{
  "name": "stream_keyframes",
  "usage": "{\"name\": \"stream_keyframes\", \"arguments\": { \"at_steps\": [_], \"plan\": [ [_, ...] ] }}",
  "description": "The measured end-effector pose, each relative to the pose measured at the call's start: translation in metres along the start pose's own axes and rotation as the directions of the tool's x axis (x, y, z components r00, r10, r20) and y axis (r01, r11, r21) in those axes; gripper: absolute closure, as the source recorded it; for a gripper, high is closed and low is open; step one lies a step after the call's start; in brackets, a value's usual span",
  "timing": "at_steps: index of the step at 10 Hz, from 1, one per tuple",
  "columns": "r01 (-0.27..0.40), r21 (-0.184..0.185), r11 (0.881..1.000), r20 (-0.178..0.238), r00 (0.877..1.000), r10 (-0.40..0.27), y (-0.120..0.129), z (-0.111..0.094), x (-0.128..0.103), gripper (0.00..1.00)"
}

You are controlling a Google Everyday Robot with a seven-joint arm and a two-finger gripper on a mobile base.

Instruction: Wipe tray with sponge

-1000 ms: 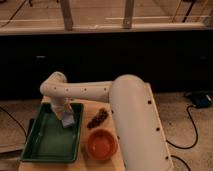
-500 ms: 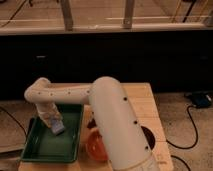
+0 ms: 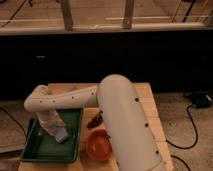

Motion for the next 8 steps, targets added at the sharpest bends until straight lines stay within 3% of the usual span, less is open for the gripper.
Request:
{"name": "stream_keyframes", "arguments": {
  "at_steps": [4, 6, 8],
  "plan": [
    [-0.075, -0.006, 0.997, -0.054, 0.996, 0.075, 0.047, -0.021, 0.03, 1.0],
    [-0.057, -0.012, 0.998, -0.049, 0.997, 0.057, 0.045, -0.023, 0.047, 1.0],
    [0.009, -0.004, 1.0, -0.028, 1.0, -0.009, 0.019, -0.016, 0.063, 1.0]
  ]
}}
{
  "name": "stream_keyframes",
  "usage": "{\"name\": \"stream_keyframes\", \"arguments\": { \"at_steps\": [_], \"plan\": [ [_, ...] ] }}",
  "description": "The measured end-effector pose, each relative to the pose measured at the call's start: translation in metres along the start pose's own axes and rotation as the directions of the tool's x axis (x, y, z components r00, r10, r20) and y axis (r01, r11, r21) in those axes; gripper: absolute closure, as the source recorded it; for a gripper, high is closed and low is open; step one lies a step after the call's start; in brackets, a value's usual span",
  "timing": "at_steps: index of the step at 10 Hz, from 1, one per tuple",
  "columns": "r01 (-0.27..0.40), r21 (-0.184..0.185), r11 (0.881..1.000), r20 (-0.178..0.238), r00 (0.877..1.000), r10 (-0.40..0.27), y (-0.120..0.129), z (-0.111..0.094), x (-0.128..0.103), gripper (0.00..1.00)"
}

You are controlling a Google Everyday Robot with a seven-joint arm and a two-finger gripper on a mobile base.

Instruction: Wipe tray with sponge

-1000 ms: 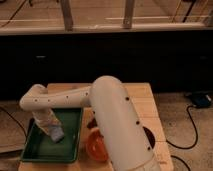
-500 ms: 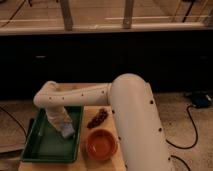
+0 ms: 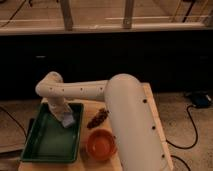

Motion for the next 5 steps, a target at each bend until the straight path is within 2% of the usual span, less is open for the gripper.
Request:
{"name": "stream_keyframes", "arguments": {
  "at_steps": [2, 3, 5],
  "plan": [
    [0.075, 0.011, 0.997, 0.024, 0.997, -0.075, -0.028, 0.01, -0.002, 1.0],
    [0.12, 0.015, 0.993, 0.042, 0.992, -0.121, -0.043, 0.017, -0.013, 1.0],
    [0.175, -0.001, 0.985, 0.055, 0.983, -0.175, -0.063, 0.024, -0.031, 1.0]
  ]
}}
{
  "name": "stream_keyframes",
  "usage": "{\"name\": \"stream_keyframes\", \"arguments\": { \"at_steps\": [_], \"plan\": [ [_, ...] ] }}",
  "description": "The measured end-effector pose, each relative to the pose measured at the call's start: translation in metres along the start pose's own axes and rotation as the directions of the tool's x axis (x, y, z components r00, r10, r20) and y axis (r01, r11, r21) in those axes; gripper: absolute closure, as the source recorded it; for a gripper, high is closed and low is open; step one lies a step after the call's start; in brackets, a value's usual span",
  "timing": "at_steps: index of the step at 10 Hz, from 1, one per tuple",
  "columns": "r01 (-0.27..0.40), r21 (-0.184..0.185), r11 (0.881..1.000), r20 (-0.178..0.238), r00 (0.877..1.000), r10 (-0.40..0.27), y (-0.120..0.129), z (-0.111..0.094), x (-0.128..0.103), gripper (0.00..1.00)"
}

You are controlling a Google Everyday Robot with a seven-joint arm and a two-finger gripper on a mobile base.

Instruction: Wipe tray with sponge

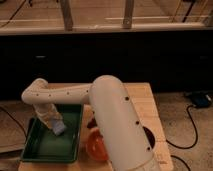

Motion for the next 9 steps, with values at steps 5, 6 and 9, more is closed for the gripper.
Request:
{"name": "stream_keyframes", "arguments": {
  "at_steps": [5, 6, 9],
  "plan": [
    [-0.111, -0.054, 0.992, -0.077, 0.991, 0.107, 0.038, -0.012, -0.035, 1.0],
    [-0.134, -0.052, 0.99, -0.091, 0.987, 0.129, 0.049, -0.017, -0.031, 1.0],
    [-0.207, -0.05, 0.977, -0.141, 0.97, 0.198, 0.091, -0.031, -0.012, 1.0]
  ]
}}
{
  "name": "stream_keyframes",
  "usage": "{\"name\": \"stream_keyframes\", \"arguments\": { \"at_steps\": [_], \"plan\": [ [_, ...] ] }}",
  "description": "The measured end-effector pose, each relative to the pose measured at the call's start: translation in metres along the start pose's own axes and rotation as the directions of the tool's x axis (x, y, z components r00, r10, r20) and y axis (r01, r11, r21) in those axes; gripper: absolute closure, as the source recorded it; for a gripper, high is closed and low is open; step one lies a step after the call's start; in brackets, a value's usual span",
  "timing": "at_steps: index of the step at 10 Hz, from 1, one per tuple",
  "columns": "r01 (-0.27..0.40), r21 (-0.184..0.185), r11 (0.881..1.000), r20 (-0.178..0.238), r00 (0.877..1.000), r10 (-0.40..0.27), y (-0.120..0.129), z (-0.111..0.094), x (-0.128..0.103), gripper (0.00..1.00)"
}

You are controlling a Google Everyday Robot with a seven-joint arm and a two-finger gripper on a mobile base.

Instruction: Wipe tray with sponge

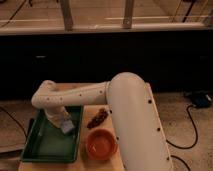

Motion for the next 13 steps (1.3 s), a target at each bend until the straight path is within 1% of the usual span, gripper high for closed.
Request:
{"name": "stream_keyframes", "arguments": {
  "at_steps": [2, 3, 13],
  "plan": [
    [-0.034, 0.003, 0.999, -0.024, 0.999, 0.034, 0.006, -0.004, 0.004, 1.0],
    [-0.035, -0.001, 0.999, -0.026, 0.999, 0.035, 0.0082, -0.004, 0.0042, 1.0],
    [-0.031, 0.003, 1.0, -0.025, 0.999, 0.031, 0.0054, -0.0039, 0.0043, 1.0]
  ]
}}
